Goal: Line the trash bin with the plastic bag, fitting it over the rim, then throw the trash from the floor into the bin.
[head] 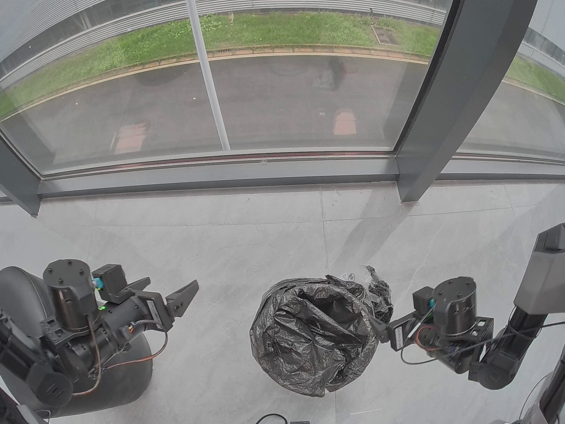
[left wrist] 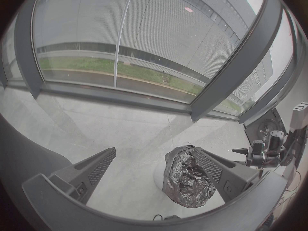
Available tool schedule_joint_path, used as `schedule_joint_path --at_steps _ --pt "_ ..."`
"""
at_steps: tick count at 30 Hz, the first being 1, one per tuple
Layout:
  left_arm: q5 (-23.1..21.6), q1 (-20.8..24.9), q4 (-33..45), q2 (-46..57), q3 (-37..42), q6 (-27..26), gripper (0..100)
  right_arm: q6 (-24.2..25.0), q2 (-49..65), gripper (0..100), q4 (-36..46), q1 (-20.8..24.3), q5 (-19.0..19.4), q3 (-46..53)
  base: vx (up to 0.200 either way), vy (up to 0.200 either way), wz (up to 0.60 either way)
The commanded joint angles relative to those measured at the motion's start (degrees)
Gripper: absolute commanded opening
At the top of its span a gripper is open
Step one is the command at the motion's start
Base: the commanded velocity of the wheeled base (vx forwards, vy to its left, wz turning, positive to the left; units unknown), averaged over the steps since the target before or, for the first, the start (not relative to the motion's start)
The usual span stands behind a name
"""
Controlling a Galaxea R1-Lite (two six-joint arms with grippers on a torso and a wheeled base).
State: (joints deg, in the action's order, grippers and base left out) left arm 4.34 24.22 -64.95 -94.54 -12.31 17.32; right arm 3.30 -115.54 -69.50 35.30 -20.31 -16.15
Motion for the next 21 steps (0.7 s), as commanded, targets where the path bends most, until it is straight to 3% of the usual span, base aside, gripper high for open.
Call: schedule_joint_path --at_steps 1,4,8,12,15,21 --pt "5.6 2.4 2.0 17.3 8.3 -3.2 100 -3.8 0.5 100 0.4 -12.4 5.2 -2.1 0.0 0.0 0.0" --pt "7.4 2.4 6.5 23.9 10.2 -3.2 100 -4.2 1.2 100 7.4 -16.5 7.0 -8.9 0.0 0.0 0.0" --pt "10.8 2.2 18.6 35.9 9.5 -3.2 100 -3.7 3.0 100 25.8 -20.2 12.6 -22.7 0.0 0.0 0.0" --pt "12.7 2.2 32.1 48.0 7.7 -3.2 100 -1.8 4.1 100 41.5 -20.5 16.1 -34.2 0.0 0.0 0.0" --pt "13.1 1.9 46.5 60.5 5.0 -3.2 100 -1.1 2.9 100 52.2 -20.5 18.5 -44.4 0.0 0.0 0.0" --pt "13.2 -1.5 68.8 77.9 1.6 -3.0 100 -1.5 -5.9 100 62.2 -20.5 18.8 -58.6 0.0 0.0 0.0"
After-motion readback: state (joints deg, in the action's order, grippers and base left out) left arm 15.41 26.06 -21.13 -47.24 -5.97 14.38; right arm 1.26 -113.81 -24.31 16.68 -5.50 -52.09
